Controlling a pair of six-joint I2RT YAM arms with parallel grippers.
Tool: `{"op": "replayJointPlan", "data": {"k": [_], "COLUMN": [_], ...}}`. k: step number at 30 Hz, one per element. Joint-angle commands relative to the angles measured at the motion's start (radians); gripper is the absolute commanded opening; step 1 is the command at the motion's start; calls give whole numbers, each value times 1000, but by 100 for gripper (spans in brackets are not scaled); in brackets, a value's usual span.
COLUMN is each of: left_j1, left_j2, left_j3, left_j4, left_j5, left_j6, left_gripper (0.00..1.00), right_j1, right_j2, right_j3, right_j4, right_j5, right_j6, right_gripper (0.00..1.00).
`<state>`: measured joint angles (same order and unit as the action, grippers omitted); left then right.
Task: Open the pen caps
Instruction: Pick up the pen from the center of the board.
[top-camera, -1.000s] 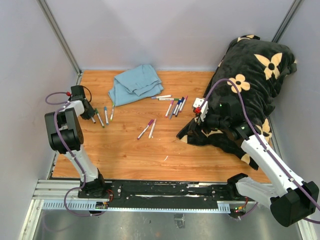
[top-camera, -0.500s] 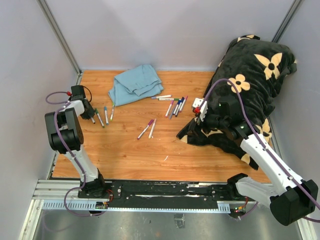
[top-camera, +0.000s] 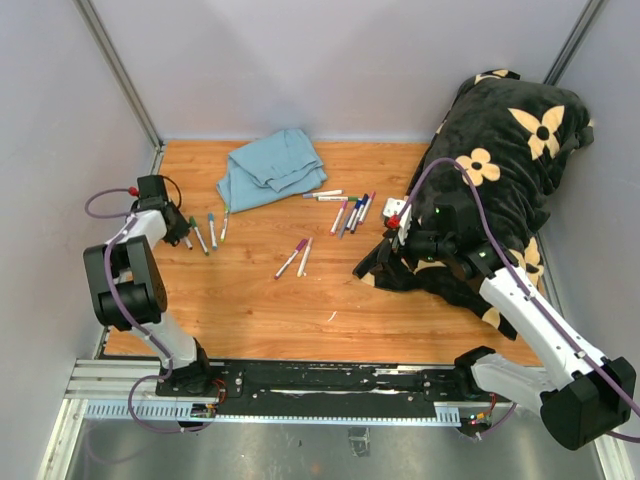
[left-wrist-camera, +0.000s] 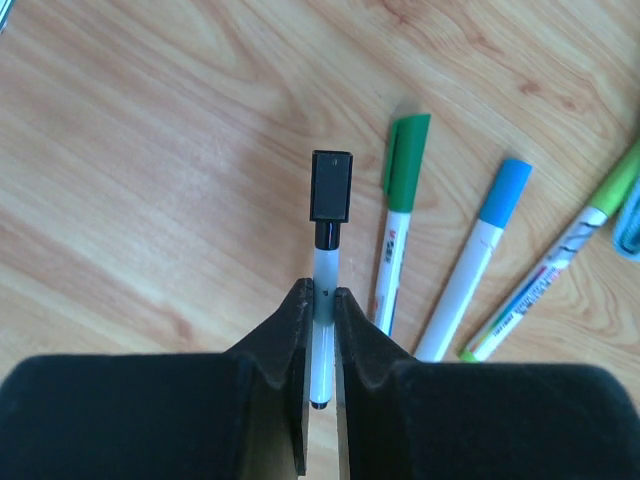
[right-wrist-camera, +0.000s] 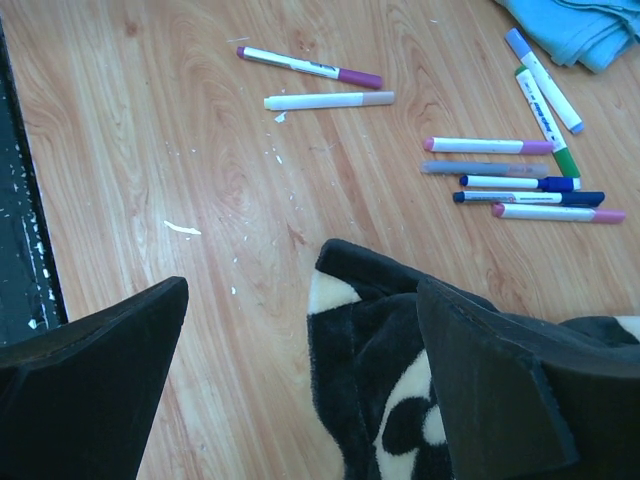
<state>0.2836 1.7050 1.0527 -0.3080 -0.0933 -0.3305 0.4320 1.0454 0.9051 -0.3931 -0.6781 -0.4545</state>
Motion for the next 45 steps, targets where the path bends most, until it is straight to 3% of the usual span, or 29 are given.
{"op": "replayJointPlan", "data": {"k": [1, 8, 16, 19, 25, 30, 35, 45], "left_j1": [-4, -23, -204, -309, -609, -839, -1027, -1224], "left_j2": [-125, -379, -685, -801, -930, -925, -800, -488], "left_j3": [-71, -310, -592, -670, -783, -839, -845, -784], "left_j4": [54, 228, 497, 587, 717, 860, 1052, 1377], "left_j5": [63, 274, 407, 379, 174, -5, -169, -324], "left_j6": [-63, -209, -420, -496, -558, -582, -572, -562], "left_gripper": [0, 0, 0, 0, 0, 0, 0, 0], "right_j1": [18, 12, -15, -17, -18, -17, -14, 64], "right_j2": [-15, -25, 4, 21, 37, 85, 150, 212], "right_j3": [-5, 1, -50, -83, -174, -234, -256, -247], "right_j4": [11, 21, 135, 190, 346, 494, 598, 632], "right_j5": [-74, -185, -341, -373, -397, -387, -323, -229], "right_j6": [42, 128, 267, 295, 392, 518, 647, 732], "right_gripper": [98, 98, 98, 98, 98, 98, 98, 99]}}
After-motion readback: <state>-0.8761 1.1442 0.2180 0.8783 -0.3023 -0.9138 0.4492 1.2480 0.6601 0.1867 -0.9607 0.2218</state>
